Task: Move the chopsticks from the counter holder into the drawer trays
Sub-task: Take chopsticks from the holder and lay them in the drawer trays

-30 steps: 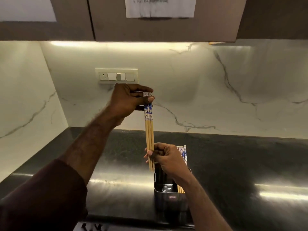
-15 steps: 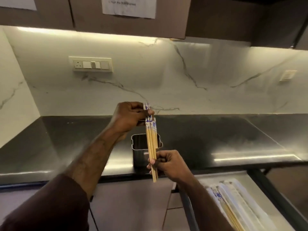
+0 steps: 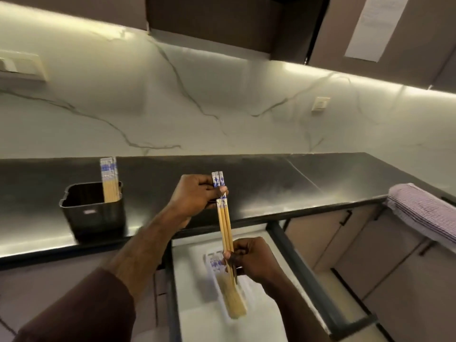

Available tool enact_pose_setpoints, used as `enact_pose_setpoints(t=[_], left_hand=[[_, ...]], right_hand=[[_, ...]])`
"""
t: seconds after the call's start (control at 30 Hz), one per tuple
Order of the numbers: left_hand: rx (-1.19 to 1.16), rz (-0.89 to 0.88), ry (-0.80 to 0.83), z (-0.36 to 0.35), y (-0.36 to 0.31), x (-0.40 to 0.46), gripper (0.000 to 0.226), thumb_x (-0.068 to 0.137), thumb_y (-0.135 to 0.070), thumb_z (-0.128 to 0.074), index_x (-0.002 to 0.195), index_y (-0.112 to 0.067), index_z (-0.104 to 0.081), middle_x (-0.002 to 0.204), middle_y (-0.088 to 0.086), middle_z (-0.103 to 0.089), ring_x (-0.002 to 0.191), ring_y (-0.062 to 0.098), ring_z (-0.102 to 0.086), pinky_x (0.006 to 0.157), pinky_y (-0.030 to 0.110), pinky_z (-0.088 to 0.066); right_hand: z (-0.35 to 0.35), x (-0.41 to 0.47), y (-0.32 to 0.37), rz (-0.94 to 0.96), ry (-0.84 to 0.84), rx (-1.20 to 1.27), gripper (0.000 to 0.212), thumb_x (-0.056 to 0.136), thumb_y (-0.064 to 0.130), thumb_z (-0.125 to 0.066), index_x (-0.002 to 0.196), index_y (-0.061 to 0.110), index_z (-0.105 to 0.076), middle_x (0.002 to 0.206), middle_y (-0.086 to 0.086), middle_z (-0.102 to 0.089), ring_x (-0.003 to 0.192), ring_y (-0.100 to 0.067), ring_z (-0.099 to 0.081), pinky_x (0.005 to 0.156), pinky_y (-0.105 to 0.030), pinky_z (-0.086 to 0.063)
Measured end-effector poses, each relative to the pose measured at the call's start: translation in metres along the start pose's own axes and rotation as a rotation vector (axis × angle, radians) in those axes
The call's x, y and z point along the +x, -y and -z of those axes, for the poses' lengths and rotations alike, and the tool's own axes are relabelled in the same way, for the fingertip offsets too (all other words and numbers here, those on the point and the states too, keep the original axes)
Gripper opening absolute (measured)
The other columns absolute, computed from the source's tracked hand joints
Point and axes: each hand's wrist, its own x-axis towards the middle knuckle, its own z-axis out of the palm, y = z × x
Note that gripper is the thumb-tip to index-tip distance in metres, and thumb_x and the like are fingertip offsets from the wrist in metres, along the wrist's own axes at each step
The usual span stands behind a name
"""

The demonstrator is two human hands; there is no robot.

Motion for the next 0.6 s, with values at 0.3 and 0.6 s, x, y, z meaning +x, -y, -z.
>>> enact_pose_setpoints(t=[0.3,0.6], left_hand=[[0.031,0.132,-0.033,-0.126,0.080,0.047,0.016,0.083,-0.007,-0.070,0.098,-0.011,-0.068,0.087,0.006,-0.074,0.078,0.015,-0.074,0.068,0.027,-0.059],[0.268,0.297,-0.029,-0.165,0.211,0.099,0.019,0.083,-0.006,-0.070,0.100,-0.011,-0.064,0.089,0.007,-0.071,0.079,0.016,-0.071,0.073,0.035,-0.061]], right_hand=[[0.088,0.032,-0.103,-0.149,-0.046,-0.115,0.011,0.085,0.021,-0.074,0.085,0.010,-0.076,0.079,-0.004,-0.077,0.076,-0.020,-0.074,0.076,-0.043,-0.061],[0.080,0.106,-0.197,-0.350,-0.007,-0.277,0.013,0.085,0.025,-0.070,0.088,0.014,-0.077,0.084,-0.005,-0.074,0.074,-0.022,-0.069,0.067,-0.032,-0.058]])
